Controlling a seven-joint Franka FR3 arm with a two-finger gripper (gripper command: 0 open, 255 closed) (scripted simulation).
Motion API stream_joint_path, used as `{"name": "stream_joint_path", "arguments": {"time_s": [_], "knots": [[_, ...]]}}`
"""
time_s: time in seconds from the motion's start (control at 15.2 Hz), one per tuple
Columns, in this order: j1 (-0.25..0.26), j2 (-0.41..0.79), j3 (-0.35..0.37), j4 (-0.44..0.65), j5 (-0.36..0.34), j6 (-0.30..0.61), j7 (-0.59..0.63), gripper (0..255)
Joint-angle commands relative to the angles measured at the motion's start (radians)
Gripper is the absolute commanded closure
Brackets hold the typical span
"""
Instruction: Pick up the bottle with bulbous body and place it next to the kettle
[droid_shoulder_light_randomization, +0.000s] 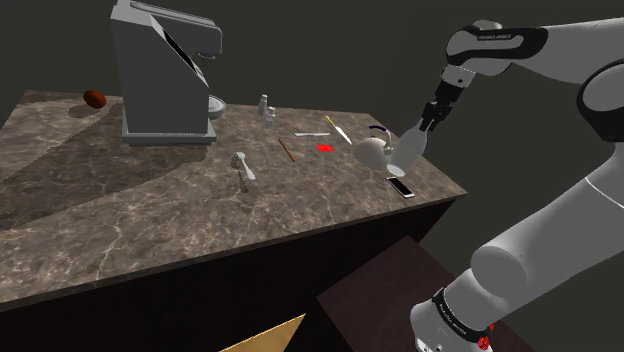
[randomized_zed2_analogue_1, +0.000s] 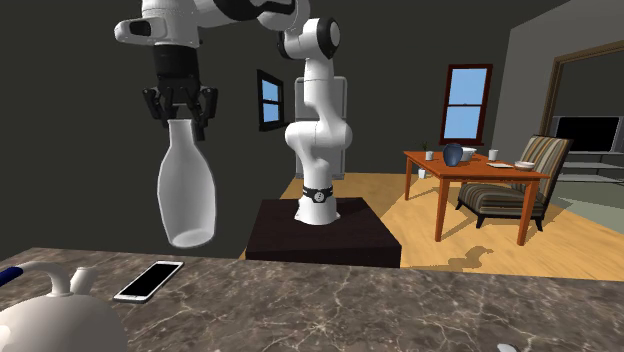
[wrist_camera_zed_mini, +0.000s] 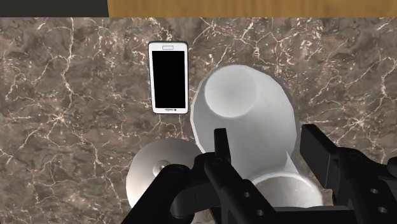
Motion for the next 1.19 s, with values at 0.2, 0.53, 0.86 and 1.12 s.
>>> {"name": "stream_joint_path", "arguments": {"time_s": [0.2, 0.53, 0.86, 1.12], "knots": [[0.0, 0.004, -0.001, -0.064, 0.001, 0.069, 0.0, 255], [-0.001, 0.014, -0.002, -0.12, 0.004, 0.135, -0.002, 255], [-0.002, 0.03, -0.003, -0.171, 0.008, 0.201, -0.005, 255], [-0.003, 0.044, -0.004, -0.203, 0.013, 0.247, -0.008, 255]]}}
